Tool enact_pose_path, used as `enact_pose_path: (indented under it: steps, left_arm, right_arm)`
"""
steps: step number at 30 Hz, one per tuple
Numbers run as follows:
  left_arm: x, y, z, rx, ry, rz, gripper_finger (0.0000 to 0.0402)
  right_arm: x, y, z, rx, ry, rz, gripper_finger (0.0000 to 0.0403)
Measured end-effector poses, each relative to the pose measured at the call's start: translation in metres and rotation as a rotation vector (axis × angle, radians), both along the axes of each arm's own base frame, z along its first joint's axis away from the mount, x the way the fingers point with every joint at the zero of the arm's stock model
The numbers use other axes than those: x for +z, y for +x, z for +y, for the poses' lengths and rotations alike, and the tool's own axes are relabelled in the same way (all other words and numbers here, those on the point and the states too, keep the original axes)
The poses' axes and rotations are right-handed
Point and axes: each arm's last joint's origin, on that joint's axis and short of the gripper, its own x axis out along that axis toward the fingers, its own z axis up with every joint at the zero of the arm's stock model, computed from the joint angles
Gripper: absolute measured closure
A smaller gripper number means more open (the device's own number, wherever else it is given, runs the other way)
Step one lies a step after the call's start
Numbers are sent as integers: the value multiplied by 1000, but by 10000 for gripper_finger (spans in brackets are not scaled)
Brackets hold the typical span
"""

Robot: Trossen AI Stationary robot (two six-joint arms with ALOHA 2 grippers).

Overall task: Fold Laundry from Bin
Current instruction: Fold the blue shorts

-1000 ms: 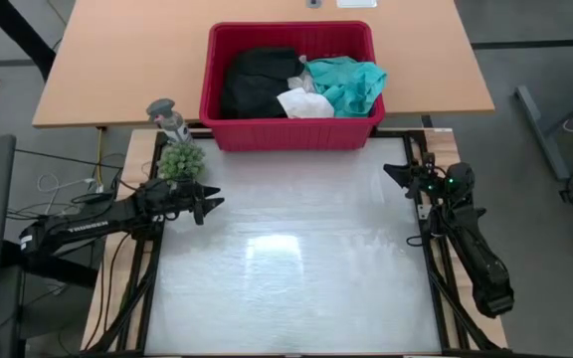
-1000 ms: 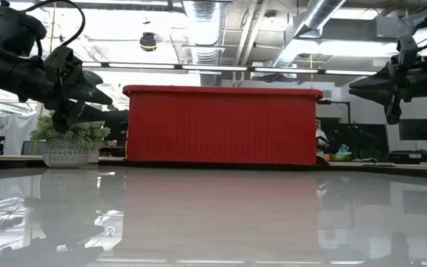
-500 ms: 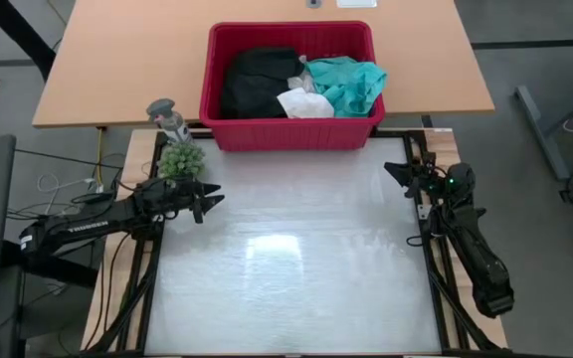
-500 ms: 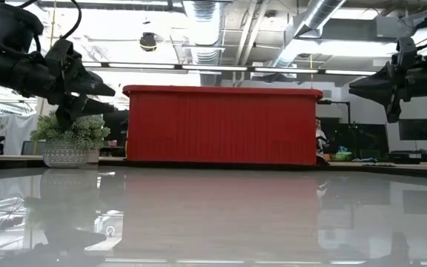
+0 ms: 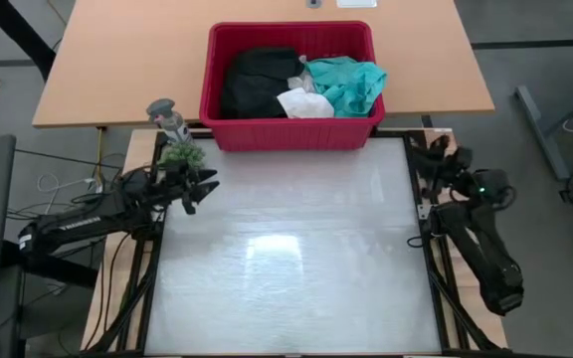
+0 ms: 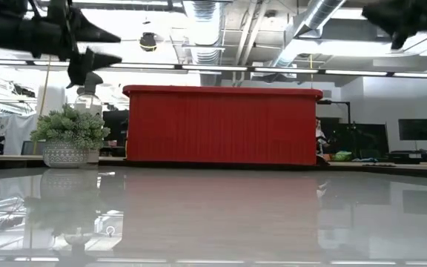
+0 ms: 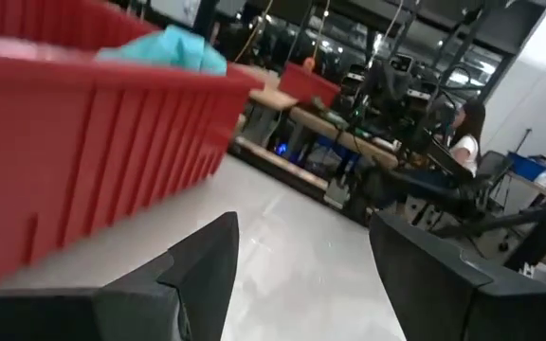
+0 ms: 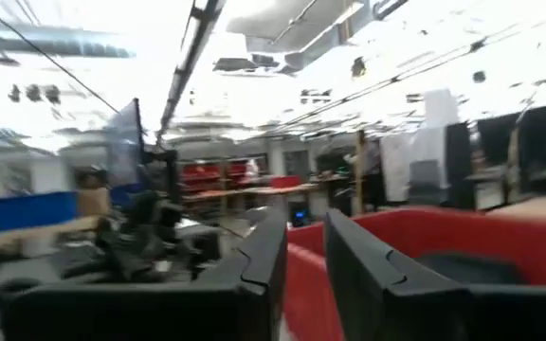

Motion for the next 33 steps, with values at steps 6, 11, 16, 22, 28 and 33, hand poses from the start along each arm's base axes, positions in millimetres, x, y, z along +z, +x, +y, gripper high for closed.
enact_pose_path:
  steps: [6, 11, 16, 22, 28, 33]
  left_arm:
    - [12, 5, 2, 18, 21, 20, 173]
    - [9, 11, 6, 55, 32, 71, 173]
    - [4, 16, 8, 73, 34, 121, 173]
    - [2, 17, 9, 68, 37, 142, 173]
    - [2, 17, 9, 67, 50, 151, 173]
    - [-1, 17, 9, 66, 68, 187, 173]
  right_arm:
    - [52, 5, -15, -89, -17, 70, 218]
    - [77, 23, -66, -181, 72, 139, 155]
    - [89, 57, -128, -220, 129, 240, 143]
    - [102, 109, -185, -370, 79, 423, 143]
    - [113, 169, -221, -592, 10, 788, 143]
    - [116, 210, -248, -680, -34, 1028, 143]
